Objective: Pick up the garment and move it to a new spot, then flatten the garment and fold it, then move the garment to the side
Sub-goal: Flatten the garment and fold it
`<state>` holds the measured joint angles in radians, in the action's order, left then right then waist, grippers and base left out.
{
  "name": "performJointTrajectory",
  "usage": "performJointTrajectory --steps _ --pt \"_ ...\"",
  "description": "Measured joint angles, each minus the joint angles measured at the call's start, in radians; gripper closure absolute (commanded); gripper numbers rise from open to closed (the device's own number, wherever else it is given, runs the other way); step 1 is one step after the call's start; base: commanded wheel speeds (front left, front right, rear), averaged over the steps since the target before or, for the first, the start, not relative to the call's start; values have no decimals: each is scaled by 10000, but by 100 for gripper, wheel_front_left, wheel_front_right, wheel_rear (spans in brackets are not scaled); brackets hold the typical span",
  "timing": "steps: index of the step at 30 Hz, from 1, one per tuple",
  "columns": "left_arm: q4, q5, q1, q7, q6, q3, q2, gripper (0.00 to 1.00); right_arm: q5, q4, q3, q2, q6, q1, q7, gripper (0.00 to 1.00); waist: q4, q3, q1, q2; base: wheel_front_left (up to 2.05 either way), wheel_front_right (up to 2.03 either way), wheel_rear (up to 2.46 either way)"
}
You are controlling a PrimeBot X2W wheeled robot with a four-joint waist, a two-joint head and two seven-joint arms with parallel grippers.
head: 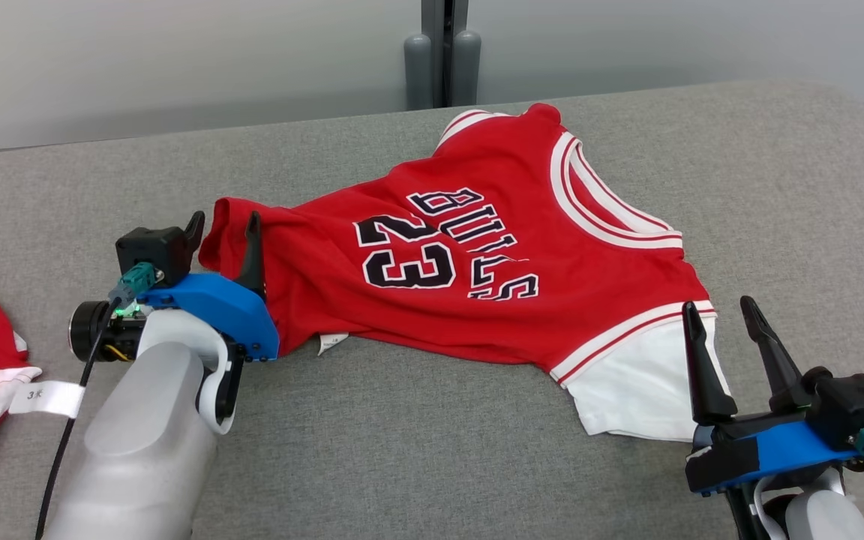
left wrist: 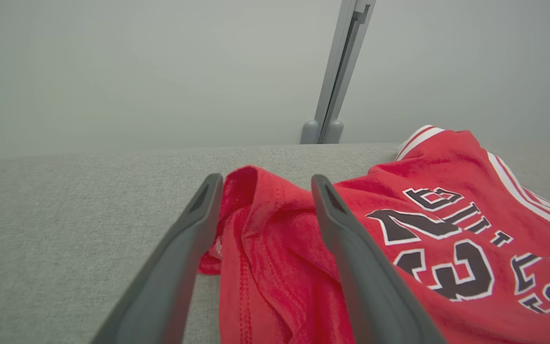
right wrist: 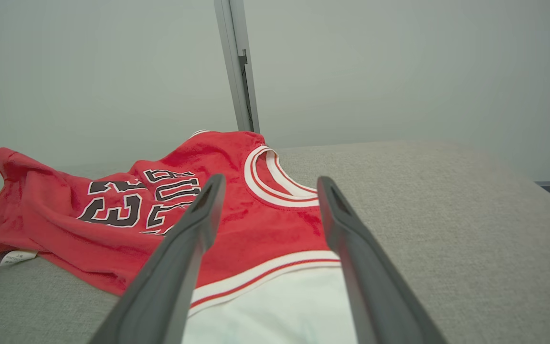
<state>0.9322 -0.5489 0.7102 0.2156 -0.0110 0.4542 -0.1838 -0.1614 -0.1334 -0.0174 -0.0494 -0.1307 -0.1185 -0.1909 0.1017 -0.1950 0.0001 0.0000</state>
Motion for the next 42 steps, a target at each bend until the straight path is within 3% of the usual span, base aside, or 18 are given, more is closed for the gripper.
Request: performJointTrajectory --steps 11,21,28,29,30,31,37,42 --pt "-1135 -132 -1750 282 -330 144 -244 0 -94 -36 -111 0 0 94 -6 0 -319 187 0 0 0 0 0" --pt "-1726 -104 -2574 -497 -673 782 -408 0 -196 -211 197 0 0 25 -40 0 -242 18 0 0 0 0 0" --pt "-1664 -219 -2552 -1103 -564 780 -527 0 -328 -389 523 0 0 -120 -92 0 -2 -131 0 0 0 0 0" --pt "-1655 -314 -2548 -1189 -520 742 -518 31 -368 -401 552 0 0 -140 -102 0 27 -143 0 0 0 0 0" --pt "-1643 -393 -2548 -1262 -508 706 -516 80 -376 -414 573 0 0 -158 -119 0 51 -152 0 0 0 0 0" --pt "-1647 -464 -2547 -1289 -504 658 -510 100 -401 -418 583 0 0 -168 -127 0 70 -160 0 0 0 0 0" --pt "-1969 -1185 -2620 -1267 -600 138 -431 100 -420 -491 535 0 0 -173 -173 0 68 -169 0 0 0 0 0" --pt "-2813 -2569 -3210 -1306 -897 -596 -222 100 -366 -514 401 -2 0 -176 -178 0 -121 -64 0 0 0 0 0"
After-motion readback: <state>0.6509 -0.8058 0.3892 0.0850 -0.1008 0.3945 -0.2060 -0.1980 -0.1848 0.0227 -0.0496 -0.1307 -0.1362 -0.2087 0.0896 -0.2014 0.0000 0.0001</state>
